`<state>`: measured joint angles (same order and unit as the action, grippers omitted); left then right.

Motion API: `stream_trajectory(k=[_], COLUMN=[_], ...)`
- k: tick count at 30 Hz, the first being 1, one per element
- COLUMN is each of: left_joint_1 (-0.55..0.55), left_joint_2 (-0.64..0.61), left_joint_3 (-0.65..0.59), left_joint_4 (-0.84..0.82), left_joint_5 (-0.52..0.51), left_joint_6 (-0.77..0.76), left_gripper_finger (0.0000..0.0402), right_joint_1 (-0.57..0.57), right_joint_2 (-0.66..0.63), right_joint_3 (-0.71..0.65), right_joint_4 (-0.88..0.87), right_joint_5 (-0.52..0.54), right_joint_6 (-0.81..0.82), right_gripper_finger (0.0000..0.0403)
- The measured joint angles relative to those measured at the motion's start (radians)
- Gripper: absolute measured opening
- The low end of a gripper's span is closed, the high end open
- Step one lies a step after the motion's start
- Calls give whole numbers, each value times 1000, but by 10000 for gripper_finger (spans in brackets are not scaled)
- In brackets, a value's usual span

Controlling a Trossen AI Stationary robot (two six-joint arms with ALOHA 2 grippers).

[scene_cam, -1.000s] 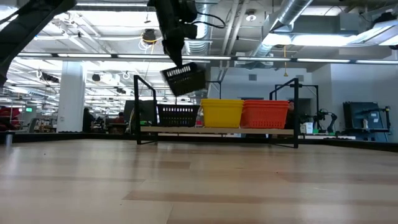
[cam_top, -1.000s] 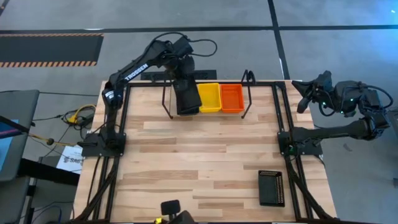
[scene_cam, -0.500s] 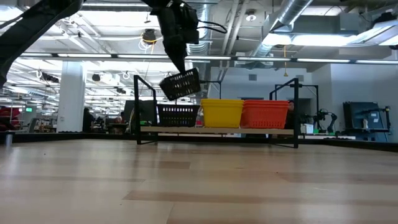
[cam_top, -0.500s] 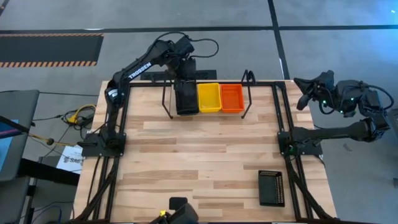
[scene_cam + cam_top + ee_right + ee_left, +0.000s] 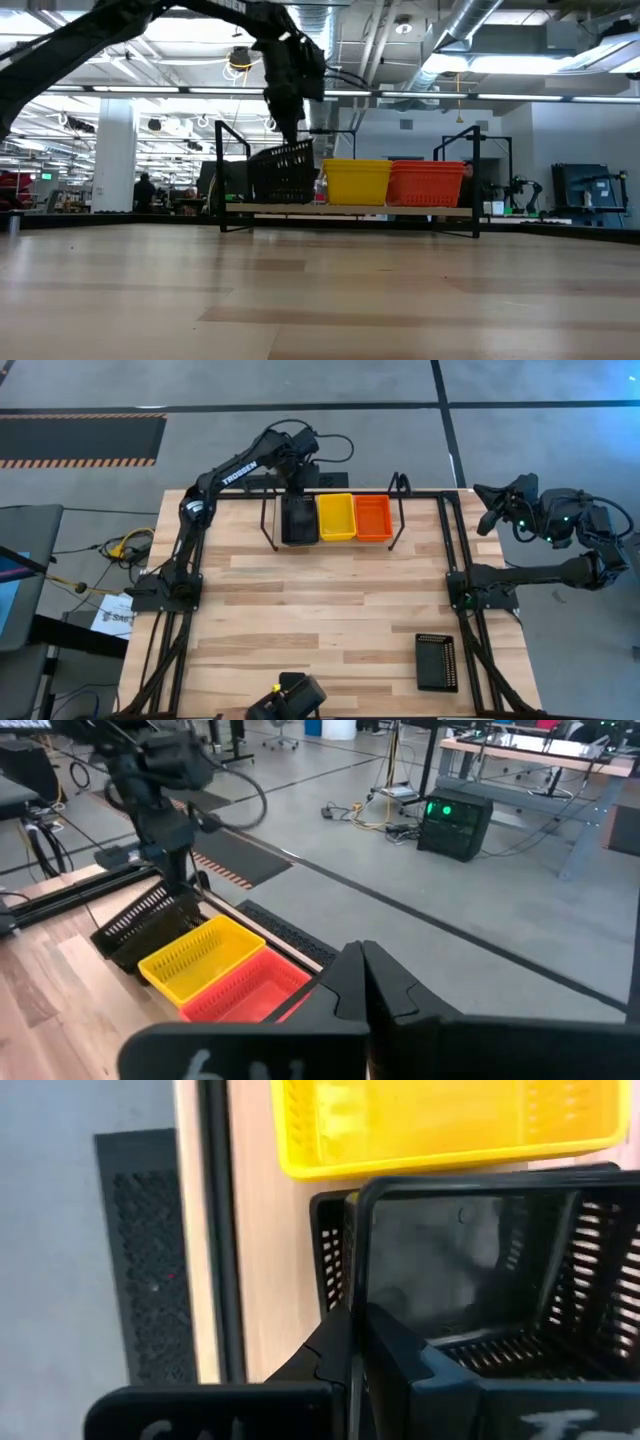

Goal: Stack baskets on shelf by color
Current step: Stack the left black bin on top of the other black bin on the shelf

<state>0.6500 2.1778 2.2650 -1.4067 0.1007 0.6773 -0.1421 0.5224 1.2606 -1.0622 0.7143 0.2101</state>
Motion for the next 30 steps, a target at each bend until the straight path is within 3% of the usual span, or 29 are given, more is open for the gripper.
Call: stream_trajectory(k=[9, 30], left_joint_1=[-1, -5], left_joint_2=[81, 83], left_joint_3=[0, 0], left_joint_4=[3, 12], left_joint_5=[9, 7], left_joint_6=[9, 6], left_gripper_finger=[0, 0], right_joint_1=[0, 0], right_joint_2=[0, 0], right_joint_3=[0, 0], right_joint_4=[-6, -7], right_joint_5=[3, 3], right_joint_6=[0, -9], right_gripper_finger=[1, 1])
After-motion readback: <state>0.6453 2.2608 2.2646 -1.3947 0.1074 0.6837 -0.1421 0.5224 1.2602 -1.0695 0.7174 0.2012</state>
